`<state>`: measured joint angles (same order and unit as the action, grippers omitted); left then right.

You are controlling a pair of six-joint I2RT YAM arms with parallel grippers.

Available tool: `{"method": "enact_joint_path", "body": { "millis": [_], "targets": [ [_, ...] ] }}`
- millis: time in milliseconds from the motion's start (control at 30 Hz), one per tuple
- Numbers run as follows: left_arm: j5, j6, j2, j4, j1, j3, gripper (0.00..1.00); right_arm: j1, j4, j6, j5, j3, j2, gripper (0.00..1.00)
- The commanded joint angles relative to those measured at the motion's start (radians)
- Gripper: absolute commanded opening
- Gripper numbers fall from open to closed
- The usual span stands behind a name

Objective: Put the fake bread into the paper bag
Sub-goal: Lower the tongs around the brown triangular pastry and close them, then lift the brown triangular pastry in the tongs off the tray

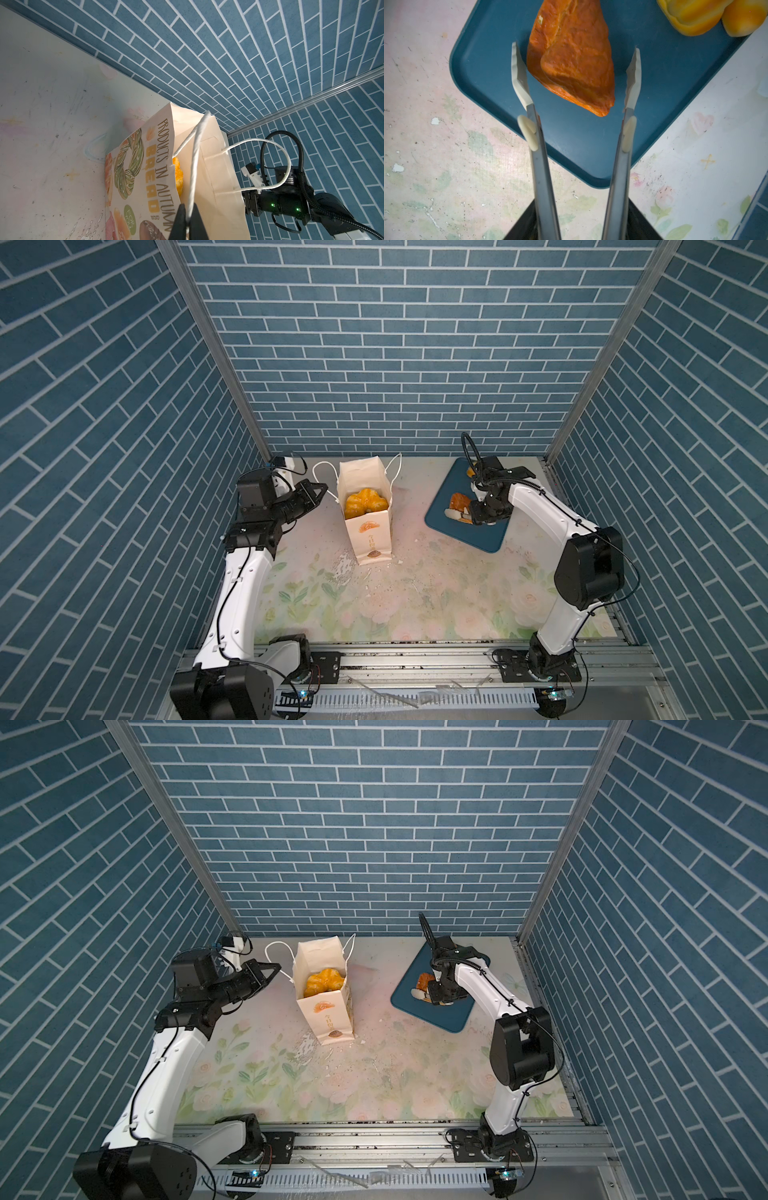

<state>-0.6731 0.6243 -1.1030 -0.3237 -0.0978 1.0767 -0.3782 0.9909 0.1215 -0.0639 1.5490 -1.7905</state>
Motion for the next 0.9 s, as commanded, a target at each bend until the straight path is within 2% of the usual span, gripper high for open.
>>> {"method": "enact_joint_path", "body": {
  "millis": [0, 467, 867],
  "targets": [
    [0.004, -0.008, -0.003, 0.006, -0.003, 0.006, 0.08, 0.004, 0.003, -0.039, 0.024, 0.027, -0.019, 0.57],
    [-0.002, -0.005, -0.008, 0.022, -0.004, -0.004, 0.08, 0.004, 0.003, 0.010, 0.022, 0.014, 0.022, 0.40],
    [-0.011, -0.005, 0.000, 0.022, -0.003, -0.009, 0.08, 0.004, -0.003, 0.047, 0.007, -0.004, 0.096, 0.33]
  ]
}}
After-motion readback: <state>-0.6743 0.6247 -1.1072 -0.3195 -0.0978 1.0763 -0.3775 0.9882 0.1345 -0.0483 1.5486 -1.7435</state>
